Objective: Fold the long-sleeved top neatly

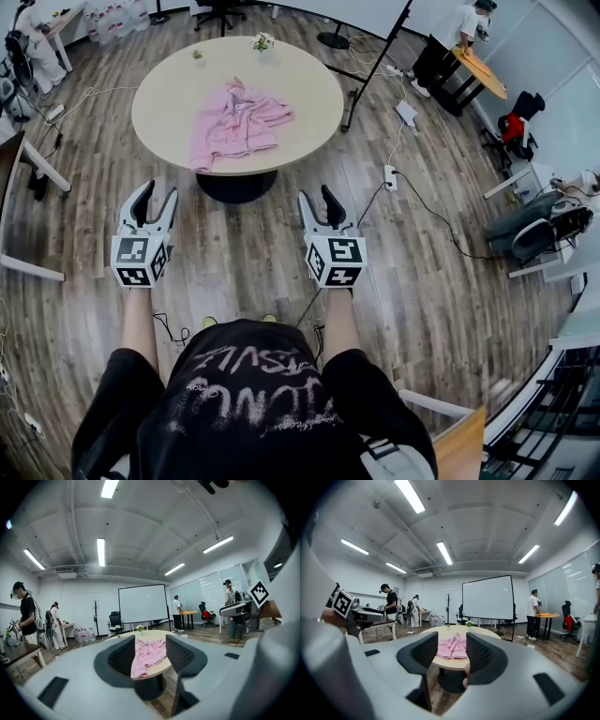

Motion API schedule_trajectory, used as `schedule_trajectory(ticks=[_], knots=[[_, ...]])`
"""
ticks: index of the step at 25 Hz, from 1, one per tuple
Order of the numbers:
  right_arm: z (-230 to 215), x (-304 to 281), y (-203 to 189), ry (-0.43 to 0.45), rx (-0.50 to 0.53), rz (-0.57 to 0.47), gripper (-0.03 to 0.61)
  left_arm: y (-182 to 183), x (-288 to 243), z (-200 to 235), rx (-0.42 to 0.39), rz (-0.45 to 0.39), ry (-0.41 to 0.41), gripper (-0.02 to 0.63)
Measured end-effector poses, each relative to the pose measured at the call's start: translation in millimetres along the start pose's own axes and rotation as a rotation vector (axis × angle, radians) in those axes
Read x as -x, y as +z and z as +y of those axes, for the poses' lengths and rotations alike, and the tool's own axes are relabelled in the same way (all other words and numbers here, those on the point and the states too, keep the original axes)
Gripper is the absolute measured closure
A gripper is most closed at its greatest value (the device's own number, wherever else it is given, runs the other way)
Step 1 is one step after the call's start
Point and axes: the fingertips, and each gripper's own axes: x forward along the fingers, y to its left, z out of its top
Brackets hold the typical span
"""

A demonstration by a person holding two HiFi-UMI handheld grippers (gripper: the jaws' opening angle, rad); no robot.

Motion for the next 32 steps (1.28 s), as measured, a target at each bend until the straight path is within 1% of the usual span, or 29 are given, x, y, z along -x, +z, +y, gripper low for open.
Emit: schedule_trajectory(ticks=[4, 8, 13, 20, 26, 32], knots=[[-14, -3, -5, 0.021, 0.001, 0.011, 0.385, -4, -11, -9, -0.013, 0.019, 0.004, 0.41], [-31, -9, -1, 0.051, -0.002, 0.002, 0.385, 4, -22, -16, -0.014, 0.013, 0.03, 0.41], [-50, -15, -4, 0.089, -0.002, 0.003, 0.385, 8, -32, -24, -0.042, 0.026, 0.069, 0.41], [-72, -43, -10, 0.11, -0.021, 0.008, 0.385, 5, -63, -28, -0.04, 0.04, 0.085, 0.41], [-83, -90, -17, 0.109, -0.031, 0.018, 0.387, -4, -108, -10, -0.029, 0.042, 0.075, 0.41], [-85, -164, -18, 0.097, -0.035, 0.042, 0.387, -16, -172, 32, -0.009, 0.058, 0.049, 0.41]])
